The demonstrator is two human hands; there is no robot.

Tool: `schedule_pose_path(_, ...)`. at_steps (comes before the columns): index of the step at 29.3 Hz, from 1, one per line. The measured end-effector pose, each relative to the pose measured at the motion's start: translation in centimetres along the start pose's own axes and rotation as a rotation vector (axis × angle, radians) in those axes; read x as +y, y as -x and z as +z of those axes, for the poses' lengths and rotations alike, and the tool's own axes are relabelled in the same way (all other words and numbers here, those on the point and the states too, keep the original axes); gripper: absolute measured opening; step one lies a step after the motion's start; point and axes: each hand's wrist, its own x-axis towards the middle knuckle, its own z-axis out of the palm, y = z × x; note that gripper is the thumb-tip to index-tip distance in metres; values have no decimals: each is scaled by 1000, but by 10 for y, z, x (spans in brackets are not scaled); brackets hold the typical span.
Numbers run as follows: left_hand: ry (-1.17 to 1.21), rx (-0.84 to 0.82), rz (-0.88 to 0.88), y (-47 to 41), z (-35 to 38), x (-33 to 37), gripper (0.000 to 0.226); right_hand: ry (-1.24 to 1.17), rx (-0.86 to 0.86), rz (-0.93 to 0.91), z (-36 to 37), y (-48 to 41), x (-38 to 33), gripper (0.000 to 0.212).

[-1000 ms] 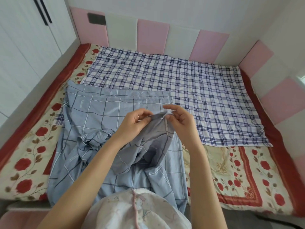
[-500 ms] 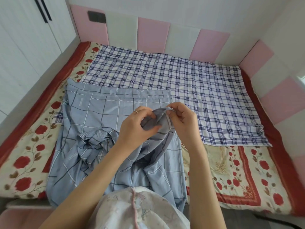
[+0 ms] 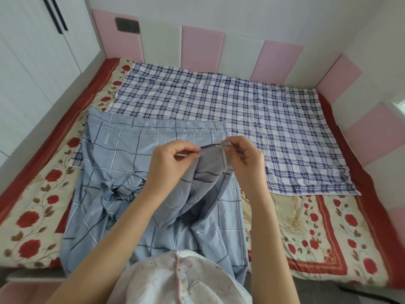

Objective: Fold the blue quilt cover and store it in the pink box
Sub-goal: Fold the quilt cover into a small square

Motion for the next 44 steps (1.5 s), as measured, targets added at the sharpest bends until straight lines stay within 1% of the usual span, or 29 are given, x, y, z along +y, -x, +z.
schedule_pose_path(3,10,-34,10,-8,-9,8,30,-81,-26,2,1,-3,-6,18)
schedule_pose_path(7,27,-65,6,-10,-15,12,30,-125,-64,-12,1,-4,-11,16)
schedule_pose_path(10,44,-96,-36,-10,-18,12,26,-130,-24,-36,3,-5,-12,21)
schedule_pose_path(13,1,-165,-41,-9,-23,13,26,-102,25,-87,4,-6,-11,21)
schedule_pose_path(17,-120,-220,-12,-14,-29,16,27,-92,44,-111,7,-6,-12,17)
schedule_pose_path(21,-150,-312,8,-14,-19,22,15,-89,0,-98,13,-7,-22,23)
schedule_pose_path(24,-108,-324,64,-13,-7,22,8,-73,-26,-119,15,-7,-22,18)
schedule_pose_path(25,-98,-322,72,-15,-5,20,8,-71,-30,-130,15,-7,-21,16)
schedule_pose_path(26,-89,-338,70,-16,-2,18,14,-79,-31,-131,15,-8,-19,15)
schedule_pose_path(28,-81,-395,50,-25,3,11,22,-134,-21,-119,13,-12,-12,13)
schedule_pose_path(30,-30,-396,37,-26,6,8,19,-209,-56,-87,10,-10,-8,14)
schedule_pose_path(33,31,-333,-42,-42,19,0,19,-285,-49,49,9,-21,7,18)
schedule_pose_path(36,31,-281,-149,-59,36,-24,21,-400,107,283,9,-31,46,20)
schedule_pose_path(38,31,-253,-224,-64,49,-45,23,-427,201,440,8,-32,85,22)
schedule_pose_path(39,38,-241,-260,-66,57,-57,23,-417,216,538,6,-33,111,23)
schedule_pose_path(42,16,-202,-375,-76,90,-95,18,-367,221,848,-7,-39,206,18)
schedule_pose_path(44,-14,-202,-414,-84,110,-114,14,-264,198,1012,-18,-45,267,18)
